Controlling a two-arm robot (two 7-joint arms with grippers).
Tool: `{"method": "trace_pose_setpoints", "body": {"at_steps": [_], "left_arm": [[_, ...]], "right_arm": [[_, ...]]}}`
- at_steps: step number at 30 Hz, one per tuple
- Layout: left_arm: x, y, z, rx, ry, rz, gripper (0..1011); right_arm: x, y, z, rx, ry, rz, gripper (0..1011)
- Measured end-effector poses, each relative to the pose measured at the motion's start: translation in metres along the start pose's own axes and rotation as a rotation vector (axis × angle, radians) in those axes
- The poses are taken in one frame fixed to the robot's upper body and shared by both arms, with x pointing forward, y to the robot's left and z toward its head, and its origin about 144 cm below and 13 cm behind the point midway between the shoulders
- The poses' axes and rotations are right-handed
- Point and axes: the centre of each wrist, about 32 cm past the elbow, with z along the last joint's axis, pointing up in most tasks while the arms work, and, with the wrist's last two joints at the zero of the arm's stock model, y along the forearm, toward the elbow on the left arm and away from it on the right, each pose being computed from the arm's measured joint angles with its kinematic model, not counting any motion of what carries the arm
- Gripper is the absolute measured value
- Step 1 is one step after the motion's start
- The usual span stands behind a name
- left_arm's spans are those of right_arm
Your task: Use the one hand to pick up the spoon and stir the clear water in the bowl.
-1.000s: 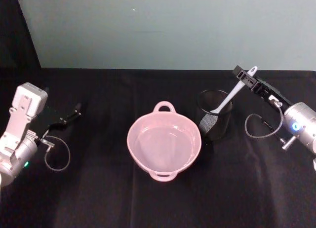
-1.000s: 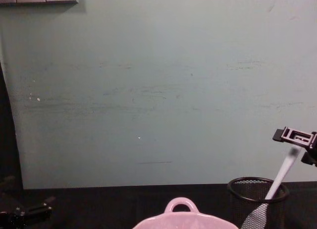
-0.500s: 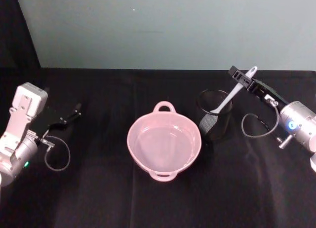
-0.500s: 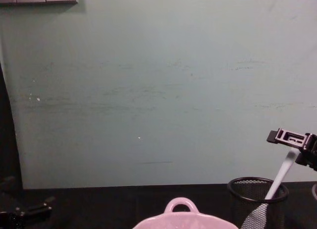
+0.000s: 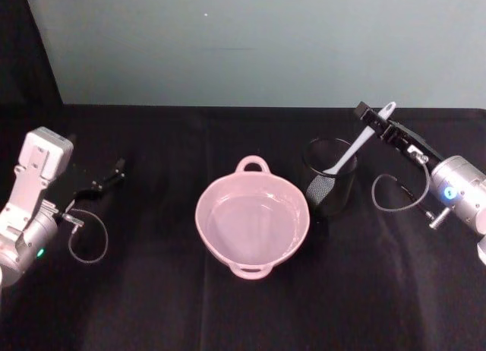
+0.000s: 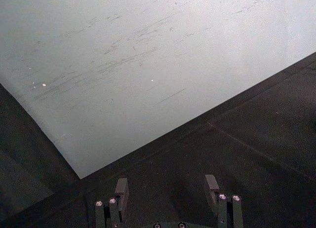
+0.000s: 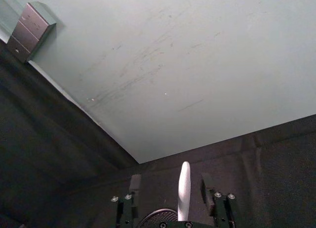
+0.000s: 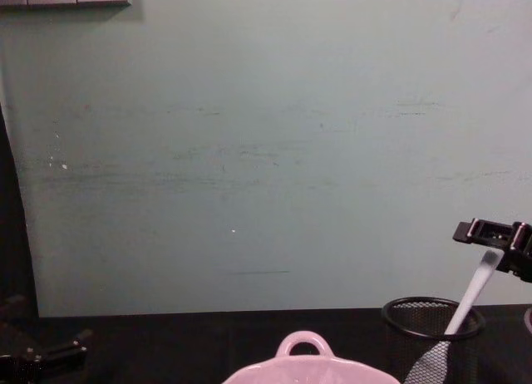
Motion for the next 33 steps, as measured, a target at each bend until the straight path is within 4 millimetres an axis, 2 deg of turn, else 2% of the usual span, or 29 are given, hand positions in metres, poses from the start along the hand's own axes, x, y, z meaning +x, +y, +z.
{"method": "trace_pose_setpoints", "body": {"at_steps": [3, 4, 5, 10, 14, 17, 18, 22, 29, 33], "left_arm": [[0.0, 0.0, 0.0, 0.0, 0.0, 0.0, 1011], [0.0, 0.0, 0.0, 0.0, 0.0, 0.0, 1011], [0.0, 0.0, 0.0, 0.0, 0.0, 0.0, 1011], [0.0, 0.0, 0.0, 0.0, 0.0, 0.0, 1011], [0.0, 0.0, 0.0, 0.0, 0.0, 0.0, 1011], [0.0, 0.0, 0.0, 0.0, 0.0, 0.0, 1011], [0.0, 0.0, 0.0, 0.0, 0.0, 0.0, 1011], [0.0, 0.0, 0.0, 0.0, 0.0, 0.0, 1011], [0.0, 0.0, 0.0, 0.0, 0.0, 0.0, 1011], [0.0, 0.0, 0.0, 0.0, 0.0, 0.0, 1011]], "right_arm": [[-0.0001, 0.0, 0.0, 0.0, 0.0, 0.0, 681], [-0.0001, 0.0, 0.0, 0.001, 0.0, 0.0, 681], [-0.0001, 0.0, 0.0, 0.001, 0.0, 0.0, 609], [-0.0001, -0.0001, 0.0, 0.002, 0.001, -0.001, 478], [-0.0001, -0.0002, 0.0001, 0.002, 0.001, -0.001, 305], [-0.0001, -0.0003, 0.0001, 0.003, 0.001, -0.001, 246], [-0.0001, -0.0003, 0.0001, 0.003, 0.001, -0.001, 189], [-0.0001, -0.0004, 0.0, 0.002, 0.001, -0.001, 120], [-0.0001, -0.0004, 0.0, 0.003, 0.0, -0.001, 120], [-0.0089, -0.0085, 0.0062, 0.035, -0.083, 0.031, 120]]}}
